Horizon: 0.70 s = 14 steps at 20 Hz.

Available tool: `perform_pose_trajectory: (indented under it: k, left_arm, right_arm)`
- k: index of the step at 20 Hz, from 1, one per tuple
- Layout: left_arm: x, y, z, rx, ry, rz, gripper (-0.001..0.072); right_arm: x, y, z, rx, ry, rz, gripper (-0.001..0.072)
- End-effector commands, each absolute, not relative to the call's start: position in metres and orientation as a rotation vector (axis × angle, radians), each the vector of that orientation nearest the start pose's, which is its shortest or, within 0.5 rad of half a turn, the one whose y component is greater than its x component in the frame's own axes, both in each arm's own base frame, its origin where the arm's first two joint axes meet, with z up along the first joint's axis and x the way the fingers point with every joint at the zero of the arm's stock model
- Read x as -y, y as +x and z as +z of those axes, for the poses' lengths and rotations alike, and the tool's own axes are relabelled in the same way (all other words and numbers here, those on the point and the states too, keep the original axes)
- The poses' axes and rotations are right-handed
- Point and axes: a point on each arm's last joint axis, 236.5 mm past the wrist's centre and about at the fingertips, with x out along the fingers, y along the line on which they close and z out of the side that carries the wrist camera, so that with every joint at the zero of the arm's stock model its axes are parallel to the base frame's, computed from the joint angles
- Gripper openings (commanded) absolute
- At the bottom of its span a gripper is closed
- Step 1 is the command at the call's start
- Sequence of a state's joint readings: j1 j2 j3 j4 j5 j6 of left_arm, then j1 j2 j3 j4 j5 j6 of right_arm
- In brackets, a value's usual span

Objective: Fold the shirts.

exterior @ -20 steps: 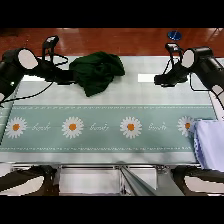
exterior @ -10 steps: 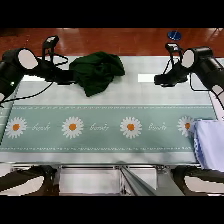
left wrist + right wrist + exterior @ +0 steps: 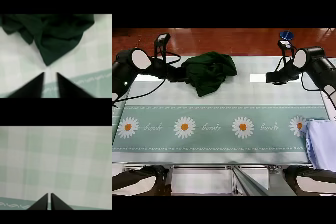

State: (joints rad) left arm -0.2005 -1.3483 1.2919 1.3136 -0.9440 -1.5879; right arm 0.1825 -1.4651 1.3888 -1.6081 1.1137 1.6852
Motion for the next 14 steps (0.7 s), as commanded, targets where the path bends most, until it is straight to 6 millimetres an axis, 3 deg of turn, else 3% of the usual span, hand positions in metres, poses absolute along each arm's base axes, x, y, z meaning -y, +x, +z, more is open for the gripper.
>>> perform_pose_trajectory:
  k: [1,3,5,8,14]
  left_arm:
    - [0.139,0.495,0.09,-0.762,-0.168,-0.273,0.0508]
    - [0.137,0.52,0.105,-0.645,-0.059,-0.299,0.0507]
    - [0.133,0.54,0.095,-0.639,0.003,-0.306,0.0506]
    - [0.131,0.564,0.052,-0.766,0.002,-0.31,0.0506]
    - [0.142,0.57,-0.043,-1.09,0.032,-0.373,0.0506]
  right_arm:
    - [-0.07,0.457,0.022,-1.141,-0.081,0.069,0.0409]
    - [-0.065,0.451,0.019,-1.167,-0.106,0.059,0.041]
    - [-0.062,0.446,0.017,-1.193,-0.11,0.05,0.0409]
    - [-0.062,0.445,0.017,-1.196,-0.093,0.038,0.0409]
    - [-0.063,0.444,0.017,-1.2,-0.067,0.024,0.0409]
